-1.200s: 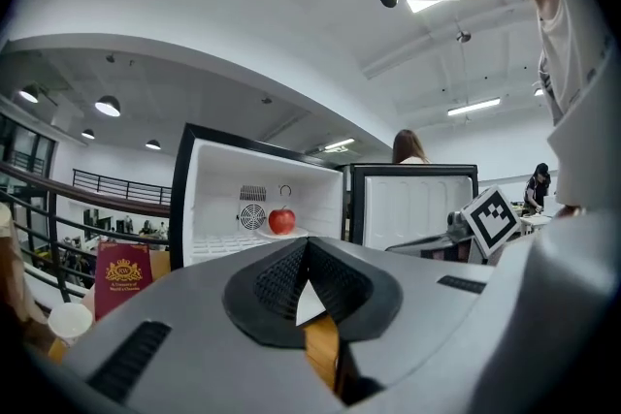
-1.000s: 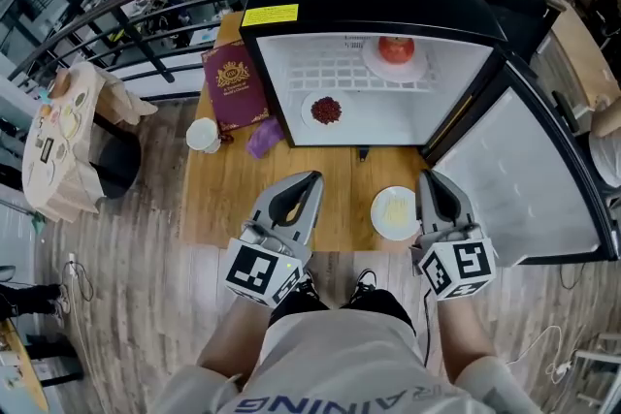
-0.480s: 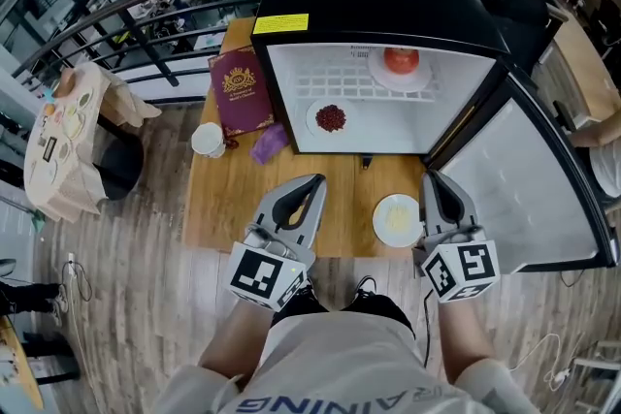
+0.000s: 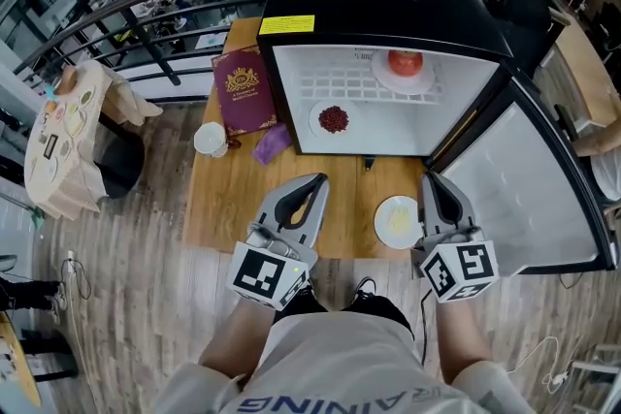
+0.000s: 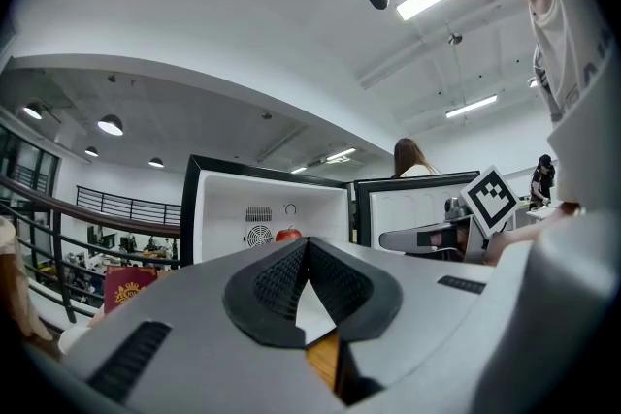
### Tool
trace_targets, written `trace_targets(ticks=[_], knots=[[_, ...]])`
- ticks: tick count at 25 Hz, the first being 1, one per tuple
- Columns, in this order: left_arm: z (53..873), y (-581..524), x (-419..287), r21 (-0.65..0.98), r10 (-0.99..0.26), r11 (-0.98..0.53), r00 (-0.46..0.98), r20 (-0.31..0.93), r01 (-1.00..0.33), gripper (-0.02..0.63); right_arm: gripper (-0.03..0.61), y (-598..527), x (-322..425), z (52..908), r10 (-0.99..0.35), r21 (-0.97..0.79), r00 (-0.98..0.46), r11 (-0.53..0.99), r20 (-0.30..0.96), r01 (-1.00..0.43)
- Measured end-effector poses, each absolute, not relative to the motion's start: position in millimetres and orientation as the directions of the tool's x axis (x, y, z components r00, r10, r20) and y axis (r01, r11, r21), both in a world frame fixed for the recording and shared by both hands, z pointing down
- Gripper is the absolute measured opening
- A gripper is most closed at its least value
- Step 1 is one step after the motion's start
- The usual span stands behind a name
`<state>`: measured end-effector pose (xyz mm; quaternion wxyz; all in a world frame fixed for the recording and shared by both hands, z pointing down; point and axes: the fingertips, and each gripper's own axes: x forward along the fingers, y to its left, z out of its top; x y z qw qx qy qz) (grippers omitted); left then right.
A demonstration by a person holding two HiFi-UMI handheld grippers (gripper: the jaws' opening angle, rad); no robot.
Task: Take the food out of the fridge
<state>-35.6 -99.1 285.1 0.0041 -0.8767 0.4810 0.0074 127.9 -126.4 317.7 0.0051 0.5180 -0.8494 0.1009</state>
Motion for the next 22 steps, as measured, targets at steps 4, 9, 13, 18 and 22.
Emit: trace_targets(ticks=[4,9,13,18,22], knots=[[285.3,-98.9,-37.4,0.001,-0.846,-0.533,0.533,-0.018,-0.846,0.008,0.028,-129.3,126.7,320.2,-0.873,-0.180,-0.475,0.453,0.110,-0.873],[285.4,-102.2,-42.5,0.006,-0.849,-0.528,0.528,-0.021,-0.849,0.008,0.028,-151.3,118.3,325.7,-0.864,-0.404,-0.486,0.400,0.133,-0.823],[287.4,-106.5,-48.2,0.006,-0.847,-0.531,0.531,-0.019,-0.847,0.008,0.032,-181.6,102.9,333.6,-0.858,-0.570,-0.494,0.339,0.139,-0.749],[291.0,-112.7,-57.7,0.010,-0.841,-0.541,0.541,-0.010,-0.841,0.008,0.117,-219.5,96.7,334.9,-0.869,-0.748,-0.481,0.241,0.118,-0.618],[295.1,-120.1,-65.8,0.021,-0.833,-0.553,0.553,-0.011,-0.833,0.008,0.117,-253.7,106.3,340.1,-0.909,-0.876,-0.406,0.120,0.092,-0.467]])
